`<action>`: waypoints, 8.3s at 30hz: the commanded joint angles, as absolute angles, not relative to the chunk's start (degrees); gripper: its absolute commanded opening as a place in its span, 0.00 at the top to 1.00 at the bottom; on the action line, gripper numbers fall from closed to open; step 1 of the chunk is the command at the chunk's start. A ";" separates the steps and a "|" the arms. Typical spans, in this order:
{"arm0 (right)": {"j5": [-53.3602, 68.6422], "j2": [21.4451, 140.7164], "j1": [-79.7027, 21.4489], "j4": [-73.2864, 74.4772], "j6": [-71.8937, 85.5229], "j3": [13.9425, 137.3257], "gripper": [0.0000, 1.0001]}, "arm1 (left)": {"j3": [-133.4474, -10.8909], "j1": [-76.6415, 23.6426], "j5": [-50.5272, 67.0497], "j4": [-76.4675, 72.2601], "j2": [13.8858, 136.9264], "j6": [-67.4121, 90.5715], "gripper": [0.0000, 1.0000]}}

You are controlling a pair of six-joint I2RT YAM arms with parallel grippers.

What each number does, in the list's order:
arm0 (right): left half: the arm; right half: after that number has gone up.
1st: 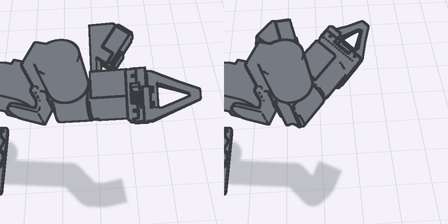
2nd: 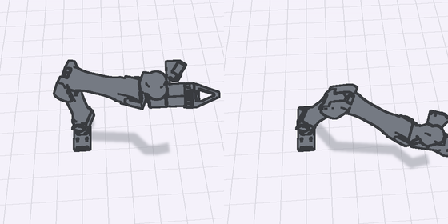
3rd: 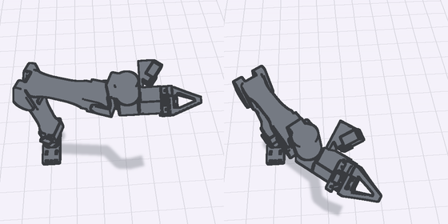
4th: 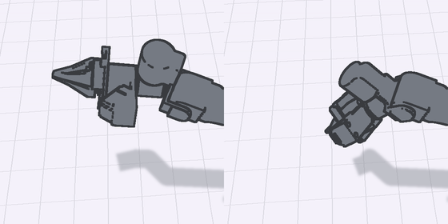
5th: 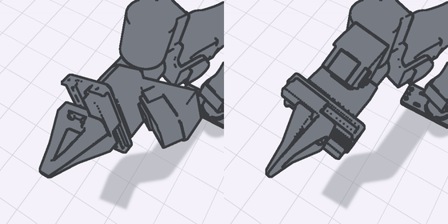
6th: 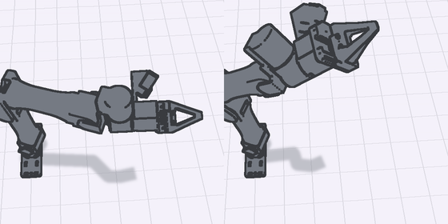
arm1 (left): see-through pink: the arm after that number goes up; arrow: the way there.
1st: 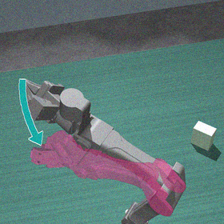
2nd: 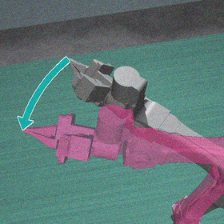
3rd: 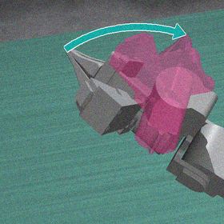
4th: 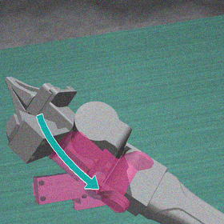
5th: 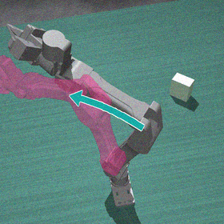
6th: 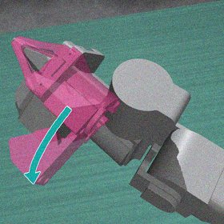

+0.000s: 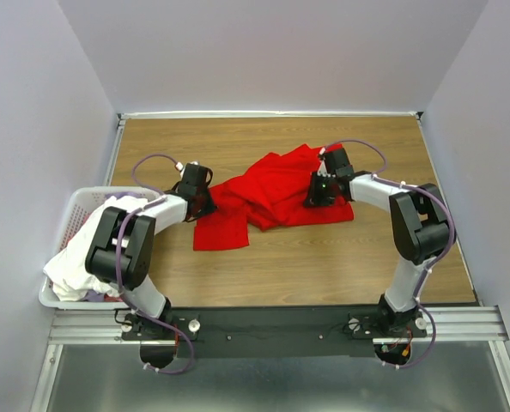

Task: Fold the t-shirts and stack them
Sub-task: Flatten the tshirt out

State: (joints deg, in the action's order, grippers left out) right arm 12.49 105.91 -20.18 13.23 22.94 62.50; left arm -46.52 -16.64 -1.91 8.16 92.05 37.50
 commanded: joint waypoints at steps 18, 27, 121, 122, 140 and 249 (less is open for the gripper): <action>1.24 98.80 -11.51 22.93 22.41 64.34 0.52 | -53.88 -18.45 -14.16 17.55 85.88 28.92 0.22; -4.66 88.07 -11.60 27.51 22.76 57.75 0.14 | -45.35 -20.21 -11.51 23.64 82.17 29.36 0.23; 12.22 71.90 7.03 37.25 26.54 69.92 0.96 | -62.18 -8.79 -12.39 28.38 57.93 25.65 1.00; 11.61 70.94 7.03 40.40 26.63 67.87 0.96 | -60.05 -8.88 -12.13 29.43 56.53 26.19 1.00; 17.67 72.07 6.94 41.23 23.47 55.81 0.50 | -46.06 -8.88 -7.73 24.88 52.29 29.62 1.00; -16.26 90.26 -1.76 44.29 27.95 93.83 0.99 | -88.03 -7.74 0.44 17.74 85.42 25.93 1.00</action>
State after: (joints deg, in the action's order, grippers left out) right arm -10.72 88.40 -2.74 40.56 32.18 78.37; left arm -75.16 -8.84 0.93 14.94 85.03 25.30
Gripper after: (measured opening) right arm 0.013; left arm 0.009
